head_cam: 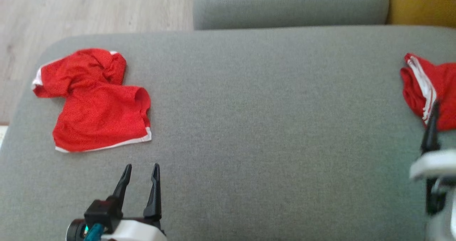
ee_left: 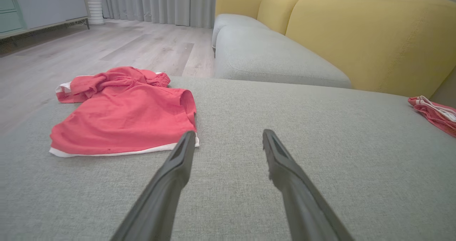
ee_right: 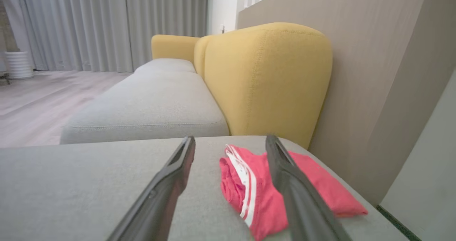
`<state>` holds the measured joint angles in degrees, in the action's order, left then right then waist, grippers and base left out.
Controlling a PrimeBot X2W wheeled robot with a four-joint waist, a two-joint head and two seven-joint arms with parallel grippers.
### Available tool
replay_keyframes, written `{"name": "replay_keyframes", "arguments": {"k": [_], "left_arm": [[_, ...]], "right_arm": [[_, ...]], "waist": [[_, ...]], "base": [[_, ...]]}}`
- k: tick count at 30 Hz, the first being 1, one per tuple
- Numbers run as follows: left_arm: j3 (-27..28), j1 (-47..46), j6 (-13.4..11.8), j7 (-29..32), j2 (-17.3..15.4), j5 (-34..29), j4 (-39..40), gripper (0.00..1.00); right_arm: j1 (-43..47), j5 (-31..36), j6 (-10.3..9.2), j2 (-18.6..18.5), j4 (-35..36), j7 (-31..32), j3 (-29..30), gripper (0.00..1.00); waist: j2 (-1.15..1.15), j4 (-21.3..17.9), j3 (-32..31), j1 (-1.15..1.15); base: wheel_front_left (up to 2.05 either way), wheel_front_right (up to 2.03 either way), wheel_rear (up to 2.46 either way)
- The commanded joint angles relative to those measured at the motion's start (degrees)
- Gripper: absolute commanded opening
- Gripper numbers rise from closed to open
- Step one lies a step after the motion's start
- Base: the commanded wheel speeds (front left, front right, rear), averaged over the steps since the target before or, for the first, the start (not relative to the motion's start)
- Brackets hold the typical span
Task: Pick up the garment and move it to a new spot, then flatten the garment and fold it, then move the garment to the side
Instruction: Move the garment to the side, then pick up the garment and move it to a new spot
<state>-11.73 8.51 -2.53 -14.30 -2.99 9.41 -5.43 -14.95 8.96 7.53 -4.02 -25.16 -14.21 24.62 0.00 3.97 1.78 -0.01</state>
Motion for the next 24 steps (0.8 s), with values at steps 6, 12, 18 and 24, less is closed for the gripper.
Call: {"name": "replay_keyframes", "arguments": {"k": [6, 12, 18, 24], "left_arm": [[3.5, -0.2, 0.1, -0.7, 0.1, -0.2, 0.9, 1.00], [3.1, 0.4, 1.0, -0.7, 0.1, -0.6, -0.4, 1.00], [2.0, -0.3, 1.9, -0.7, 0.1, -0.6, -1.4, 1.00], [1.5, -1.0, 2.1, -0.7, 0.1, -0.7, -1.5, 1.00]], "right_arm": [[9.1, -4.4, -0.04, 1.1, 8.6, -0.8, -4.8, 1.00], [15.5, -8.2, -0.04, 1.1, 9.2, -0.8, -10.5, 1.00], [18.5, -9.5, -0.04, 1.1, 8.7, -0.8, -12.9, 1.00], [18.6, -9.7, -0.04, 1.1, 8.9, -0.8, -13.5, 1.00]], "waist": [[0.00, 0.5, -2.3, 0.01], [0.00, 1.6, -3.1, 0.01], [0.00, 2.9, -3.3, 0.01], [0.00, 3.0, -3.1, 0.01]], "base": [[0.00, 0.00, 0.00], [0.00, 0.00, 0.00], [0.00, 0.00, 0.00], [0.00, 0.00, 0.00]]}}
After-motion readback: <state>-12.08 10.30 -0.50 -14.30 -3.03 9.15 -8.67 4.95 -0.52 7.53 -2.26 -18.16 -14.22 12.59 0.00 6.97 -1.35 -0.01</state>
